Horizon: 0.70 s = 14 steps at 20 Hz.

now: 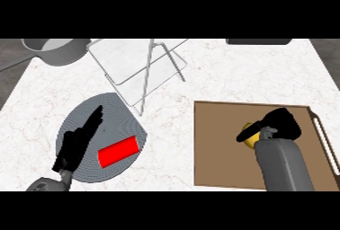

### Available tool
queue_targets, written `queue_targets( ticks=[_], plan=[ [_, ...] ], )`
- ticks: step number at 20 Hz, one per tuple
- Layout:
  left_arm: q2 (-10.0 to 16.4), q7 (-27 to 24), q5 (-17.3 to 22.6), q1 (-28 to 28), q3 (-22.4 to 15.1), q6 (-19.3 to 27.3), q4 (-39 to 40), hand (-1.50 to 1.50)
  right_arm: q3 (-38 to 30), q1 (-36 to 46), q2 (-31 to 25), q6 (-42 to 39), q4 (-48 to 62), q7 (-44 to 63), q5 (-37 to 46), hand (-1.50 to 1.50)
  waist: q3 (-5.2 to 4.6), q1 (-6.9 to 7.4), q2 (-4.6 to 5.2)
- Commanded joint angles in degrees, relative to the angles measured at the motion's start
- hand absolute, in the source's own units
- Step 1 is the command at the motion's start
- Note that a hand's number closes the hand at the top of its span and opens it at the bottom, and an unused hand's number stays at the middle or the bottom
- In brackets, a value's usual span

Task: Pick the lemon from the tray and place it in the tiered shelf

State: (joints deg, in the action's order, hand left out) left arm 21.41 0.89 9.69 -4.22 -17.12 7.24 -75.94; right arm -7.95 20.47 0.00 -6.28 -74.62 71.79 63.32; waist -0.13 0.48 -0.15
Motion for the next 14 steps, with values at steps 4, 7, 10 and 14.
queue_targets(
  ticks=[4,7,10,14],
  plan=[
    [-0.8,1.3,-0.9,0.5,-0.3,-0.1,-1.6,0.0,1.5,-0.2,0.0,-1.2,2.0,13.4,-0.1,-1.5,0.11,-0.05,0.09],
    [-0.6,-0.4,-0.3,1.2,1.1,-0.7,-1.3,0.0,-0.7,0.8,0.0,-1.3,4.1,12.0,-0.6,-1.5,0.1,0.05,0.21],
    [0.6,-0.2,-0.9,3.0,0.9,-1.3,-2.3,0.0,1.9,0.1,0.0,0.7,5.3,13.4,-1.4,-1.5,0.13,0.5,0.15],
    [-1.4,-0.5,-1.3,-0.9,2.3,-1.5,1.5,0.0,1.2,0.5,0.0,2.8,6.5,9.1,-2.4,1.5,0.12,-0.3,0.27]
  ],
)
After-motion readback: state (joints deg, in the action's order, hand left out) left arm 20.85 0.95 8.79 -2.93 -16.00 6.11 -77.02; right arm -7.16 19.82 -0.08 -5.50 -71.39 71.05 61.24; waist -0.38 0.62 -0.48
